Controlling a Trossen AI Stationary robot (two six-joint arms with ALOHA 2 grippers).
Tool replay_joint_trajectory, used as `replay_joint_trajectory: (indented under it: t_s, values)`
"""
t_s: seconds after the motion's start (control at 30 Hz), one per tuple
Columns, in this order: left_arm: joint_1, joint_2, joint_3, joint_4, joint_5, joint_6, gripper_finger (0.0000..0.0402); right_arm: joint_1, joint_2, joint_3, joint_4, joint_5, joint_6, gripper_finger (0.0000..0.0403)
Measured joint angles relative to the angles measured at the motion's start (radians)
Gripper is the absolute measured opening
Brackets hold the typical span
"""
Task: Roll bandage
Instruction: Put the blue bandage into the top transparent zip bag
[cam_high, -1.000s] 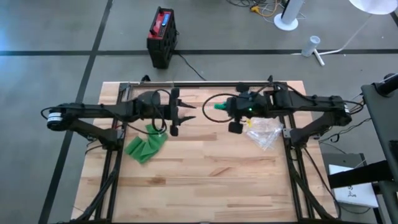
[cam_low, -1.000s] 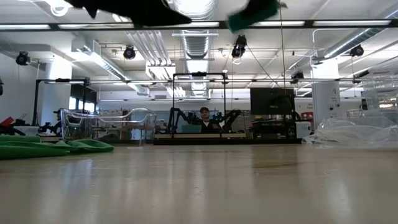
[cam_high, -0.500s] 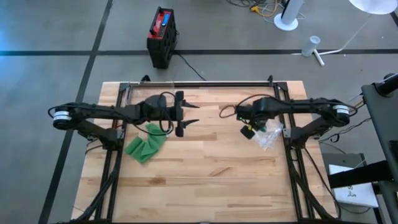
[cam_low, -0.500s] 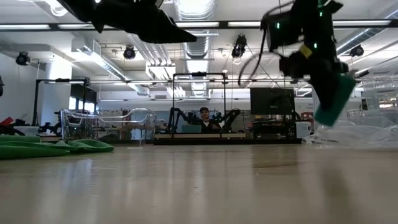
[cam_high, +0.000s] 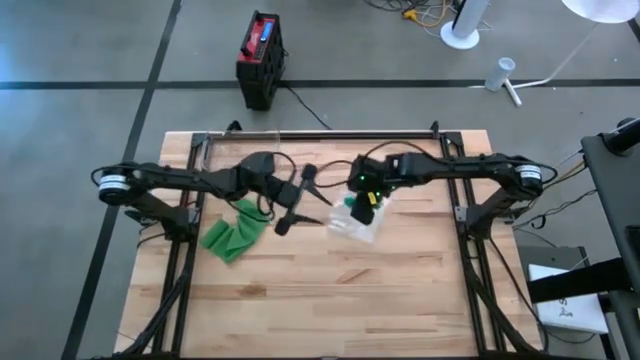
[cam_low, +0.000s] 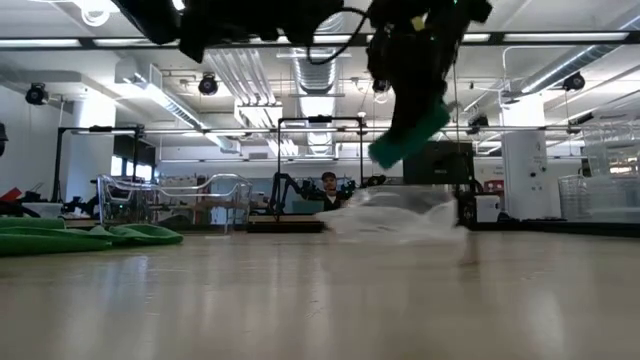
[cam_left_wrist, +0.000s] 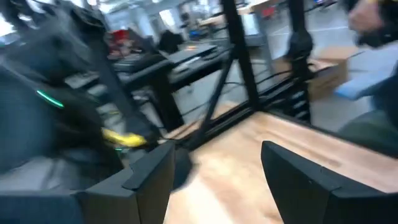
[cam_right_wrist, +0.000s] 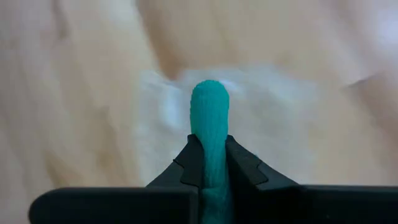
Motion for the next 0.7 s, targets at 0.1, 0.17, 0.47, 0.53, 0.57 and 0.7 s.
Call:
replay_joint_trajectory:
  t_s: [0.1,0.17,0.47,0.53,0.57,0.7]
  values:
    - [-0.001,0.067,0.044,-0.086,0.015,-0.005,0.0227,0.018,-0.035,0.074,-0.134,0.162,0.003,0.0029]
    - [0.001,0.109,0.083,-0.209,0.01,0.003,0.0223,0.038,-0.052,0.102,-0.236,0.238,0.049,0.0029]
    - [-0.038,0.316,0.265,-0.533,-0.165,0.109,0.0192,0.136,-0.104,0.085,-0.397,0.36,0.234,0.003]
    - [-0.069,0.334,0.267,-0.543,-0.187,0.105,0.0187,0.174,-0.107,0.079,-0.402,0.36,0.271,0.003]
    - [-0.087,0.336,0.259,-0.541,-0.193,0.092,0.0186,0.197,-0.108,0.079,-0.402,0.361,0.287,0.003]
    - [-0.15,0.331,0.222,-0.536,-0.282,0.051,0.0187,0.296,-0.105,0.076,-0.398,0.385,0.371,0.0027]
